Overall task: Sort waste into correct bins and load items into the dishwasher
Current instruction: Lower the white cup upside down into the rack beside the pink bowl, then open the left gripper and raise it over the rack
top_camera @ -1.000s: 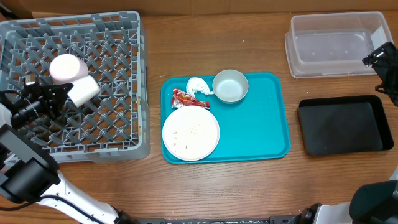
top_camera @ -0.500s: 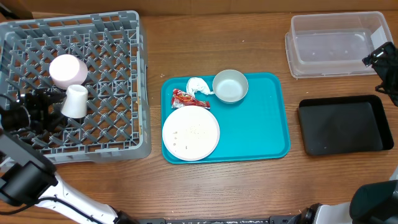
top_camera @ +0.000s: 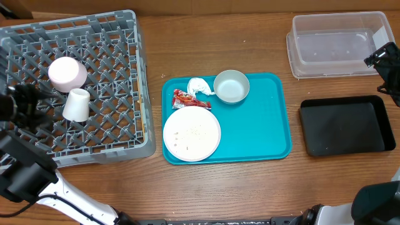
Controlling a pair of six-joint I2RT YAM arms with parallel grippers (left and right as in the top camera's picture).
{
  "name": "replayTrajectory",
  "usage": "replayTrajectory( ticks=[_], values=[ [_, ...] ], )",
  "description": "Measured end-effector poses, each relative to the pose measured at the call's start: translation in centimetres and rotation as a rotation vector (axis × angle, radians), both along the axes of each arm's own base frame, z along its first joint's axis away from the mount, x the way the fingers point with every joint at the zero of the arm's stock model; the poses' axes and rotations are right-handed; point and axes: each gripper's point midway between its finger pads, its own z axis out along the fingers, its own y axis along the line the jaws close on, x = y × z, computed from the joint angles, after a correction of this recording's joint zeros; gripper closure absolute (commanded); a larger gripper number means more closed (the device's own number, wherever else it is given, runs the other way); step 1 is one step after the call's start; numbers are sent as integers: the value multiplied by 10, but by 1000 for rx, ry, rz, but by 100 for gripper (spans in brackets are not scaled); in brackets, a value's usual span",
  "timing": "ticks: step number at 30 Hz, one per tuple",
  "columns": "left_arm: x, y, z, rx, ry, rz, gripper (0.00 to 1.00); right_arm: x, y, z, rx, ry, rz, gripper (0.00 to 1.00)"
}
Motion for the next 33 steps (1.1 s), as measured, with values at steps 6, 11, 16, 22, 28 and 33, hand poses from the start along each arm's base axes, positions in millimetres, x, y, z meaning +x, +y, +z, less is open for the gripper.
replayTrajectory(
  ticks=[6, 11, 16, 22, 28, 33],
  values=[
    [7, 4, 64, 178, -108, -13, 96, 0, 0, 0, 0, -1, 0, 0],
    [15, -30, 101, 344, -133, -115, 96, 0, 0, 0, 0, -1, 0, 1],
    [38, -74, 91, 499, -60, -279, 96, 0, 0, 0, 0, -1, 0, 0],
    [48, -92, 65, 697, 117, -332, 96, 0, 0, 0, 0, -1, 0, 0],
    [58, -80, 34, 774, 220, -333, 96, 0, 0, 0, 0, -1, -1, 0],
    [66, -72, 3, 778, 281, -348, 96, 0, 0, 0, 0, -1, -1, 0]
  ],
)
